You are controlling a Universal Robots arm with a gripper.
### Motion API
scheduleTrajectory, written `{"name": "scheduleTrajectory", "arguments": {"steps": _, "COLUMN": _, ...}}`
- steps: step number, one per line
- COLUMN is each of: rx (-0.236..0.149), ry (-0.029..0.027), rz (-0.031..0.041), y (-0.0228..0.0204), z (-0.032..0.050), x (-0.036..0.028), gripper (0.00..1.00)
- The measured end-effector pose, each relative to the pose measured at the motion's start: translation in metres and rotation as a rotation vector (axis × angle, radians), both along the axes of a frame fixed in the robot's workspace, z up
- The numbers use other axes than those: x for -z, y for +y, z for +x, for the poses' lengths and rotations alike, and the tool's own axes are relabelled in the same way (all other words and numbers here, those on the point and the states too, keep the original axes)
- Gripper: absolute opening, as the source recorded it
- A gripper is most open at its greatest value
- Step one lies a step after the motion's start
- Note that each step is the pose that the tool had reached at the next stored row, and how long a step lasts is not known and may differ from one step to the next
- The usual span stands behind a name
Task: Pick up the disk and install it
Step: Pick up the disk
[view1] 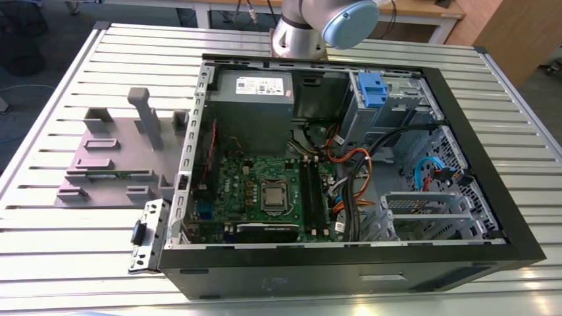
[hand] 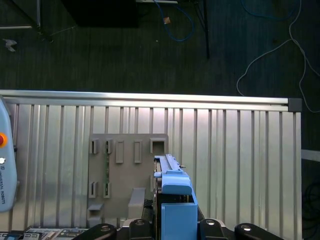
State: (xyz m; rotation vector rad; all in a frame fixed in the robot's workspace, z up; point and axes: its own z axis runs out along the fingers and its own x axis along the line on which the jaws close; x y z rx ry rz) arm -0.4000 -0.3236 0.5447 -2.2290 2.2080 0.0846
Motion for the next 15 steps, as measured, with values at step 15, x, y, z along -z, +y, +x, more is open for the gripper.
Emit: {"name": "scheduleTrajectory", "arguments": {"steps": 15, "rx": 0.000, "ry": 0.0000, "rz": 0.0000, "y": 0.0000, "z": 0.0001, "x": -0.0052, "gripper": 0.37}}
